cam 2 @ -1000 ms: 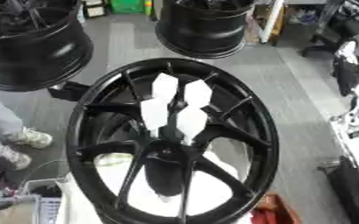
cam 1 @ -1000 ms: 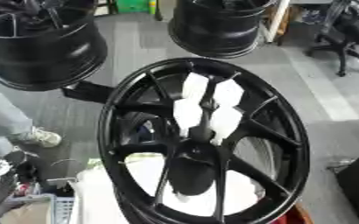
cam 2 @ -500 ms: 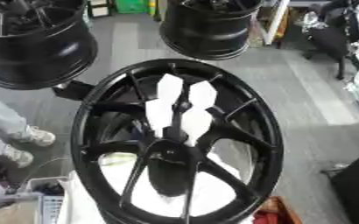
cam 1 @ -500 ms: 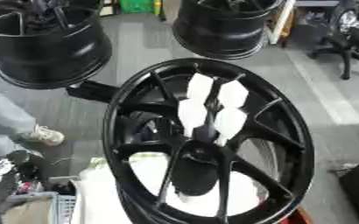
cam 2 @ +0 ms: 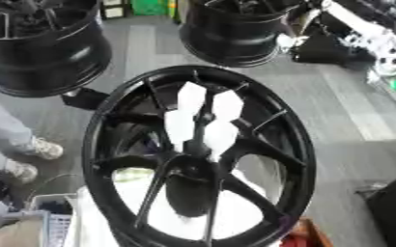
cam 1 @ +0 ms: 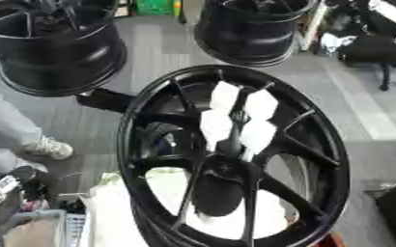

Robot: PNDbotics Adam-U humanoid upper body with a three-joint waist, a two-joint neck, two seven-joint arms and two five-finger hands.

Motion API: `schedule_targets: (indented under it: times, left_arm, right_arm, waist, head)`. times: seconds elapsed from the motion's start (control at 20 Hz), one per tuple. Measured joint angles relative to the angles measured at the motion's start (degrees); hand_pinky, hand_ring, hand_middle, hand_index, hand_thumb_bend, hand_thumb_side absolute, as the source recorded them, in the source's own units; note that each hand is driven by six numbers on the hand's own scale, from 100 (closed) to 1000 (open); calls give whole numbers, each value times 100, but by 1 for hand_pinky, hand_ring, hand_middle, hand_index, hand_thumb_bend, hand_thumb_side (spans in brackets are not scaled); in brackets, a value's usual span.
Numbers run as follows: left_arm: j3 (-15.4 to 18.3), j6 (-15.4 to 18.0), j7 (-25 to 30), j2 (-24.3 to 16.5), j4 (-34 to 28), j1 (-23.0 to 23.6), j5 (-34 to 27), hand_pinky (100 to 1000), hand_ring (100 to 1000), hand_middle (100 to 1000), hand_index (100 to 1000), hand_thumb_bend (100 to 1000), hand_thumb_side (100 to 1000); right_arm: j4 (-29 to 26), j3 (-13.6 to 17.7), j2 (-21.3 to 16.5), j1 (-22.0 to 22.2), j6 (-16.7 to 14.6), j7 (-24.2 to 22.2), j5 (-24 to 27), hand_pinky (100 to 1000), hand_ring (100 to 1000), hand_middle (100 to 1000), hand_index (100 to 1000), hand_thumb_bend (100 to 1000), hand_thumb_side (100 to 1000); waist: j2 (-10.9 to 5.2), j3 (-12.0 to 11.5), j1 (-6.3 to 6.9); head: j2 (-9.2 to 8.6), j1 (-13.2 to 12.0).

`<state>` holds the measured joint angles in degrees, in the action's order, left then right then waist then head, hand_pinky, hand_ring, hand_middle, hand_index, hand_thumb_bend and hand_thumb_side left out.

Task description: Pull the pin out of the wheel hub.

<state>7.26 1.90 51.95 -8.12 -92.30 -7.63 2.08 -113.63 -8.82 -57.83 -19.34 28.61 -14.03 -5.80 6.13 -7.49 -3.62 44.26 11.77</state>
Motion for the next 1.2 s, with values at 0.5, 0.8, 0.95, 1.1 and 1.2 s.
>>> schedule_targets:
  times: [0.5, 0.8, 0.95, 1.1, 1.2]
  left_arm:
    - [-34, 26, 2, -38, 23, -5, 15, 553, 481, 483, 661, 100, 1000]
    - [-35, 42, 2, -39, 36, -5, 34, 553, 480, 483, 661, 100, 1000]
    - [-35, 46, -1, -39, 50, -5, 44, 553, 480, 483, 661, 100, 1000]
    - [-37, 46, -1, -39, 53, -5, 45, 553, 480, 482, 661, 100, 1000]
    - [-37, 46, -1, -39, 53, -5, 45, 553, 480, 482, 661, 100, 1000]
  right_arm:
    - [-27, -448, -65, -385, -247, -2070, -682, 666, 467, 802, 937, 265, 259]
    - [-27, -558, -88, -441, -375, -2622, -886, 677, 473, 828, 950, 289, 264]
    - [-27, -600, -87, -492, -403, -2750, -979, 676, 473, 830, 949, 291, 265]
    - [-28, -641, -62, -551, -382, -2809, -1049, 672, 472, 839, 952, 295, 268]
    - [-28, -682, -15, -605, -351, -2842, -1084, 672, 472, 850, 955, 297, 269]
  waist:
    - [11, -25, -7]
    - [12, -27, -12]
    - [12, -29, -13]
    - [12, -34, -15]
    - [20, -43, -17]
  head:
    - [0, 2]
    - [0, 1]
    - [0, 1]
    - [0, 1]
    - [0, 2]
